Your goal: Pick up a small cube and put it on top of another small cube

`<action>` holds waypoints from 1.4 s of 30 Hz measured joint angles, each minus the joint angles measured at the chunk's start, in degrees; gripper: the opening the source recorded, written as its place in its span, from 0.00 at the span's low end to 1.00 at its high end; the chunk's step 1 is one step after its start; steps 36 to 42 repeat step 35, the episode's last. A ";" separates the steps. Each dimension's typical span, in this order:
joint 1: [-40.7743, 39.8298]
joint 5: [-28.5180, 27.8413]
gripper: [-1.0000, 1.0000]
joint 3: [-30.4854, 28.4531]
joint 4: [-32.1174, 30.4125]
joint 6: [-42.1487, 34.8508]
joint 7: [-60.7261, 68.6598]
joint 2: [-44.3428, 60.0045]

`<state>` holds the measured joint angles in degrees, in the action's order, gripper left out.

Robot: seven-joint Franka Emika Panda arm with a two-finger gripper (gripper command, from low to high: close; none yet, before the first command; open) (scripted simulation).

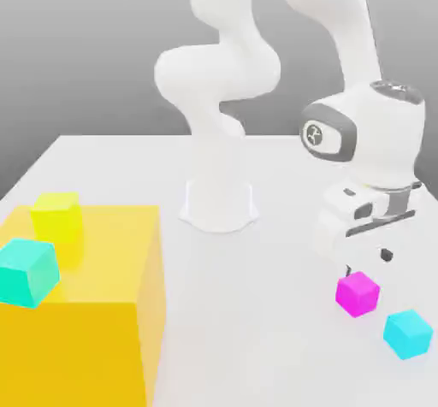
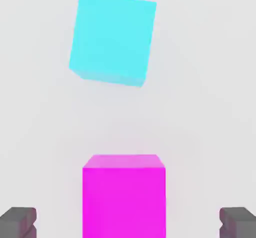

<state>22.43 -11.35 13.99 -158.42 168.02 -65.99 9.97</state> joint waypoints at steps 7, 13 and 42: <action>6.65 -5.35 0.00 -7.83 1.50 5.86 -4.18 7.29; 4.27 -2.80 0.00 -4.85 0.76 3.28 -2.20 4.02; 0.64 2.07 1.00 -1.19 18.08 -11.47 26.60 6.91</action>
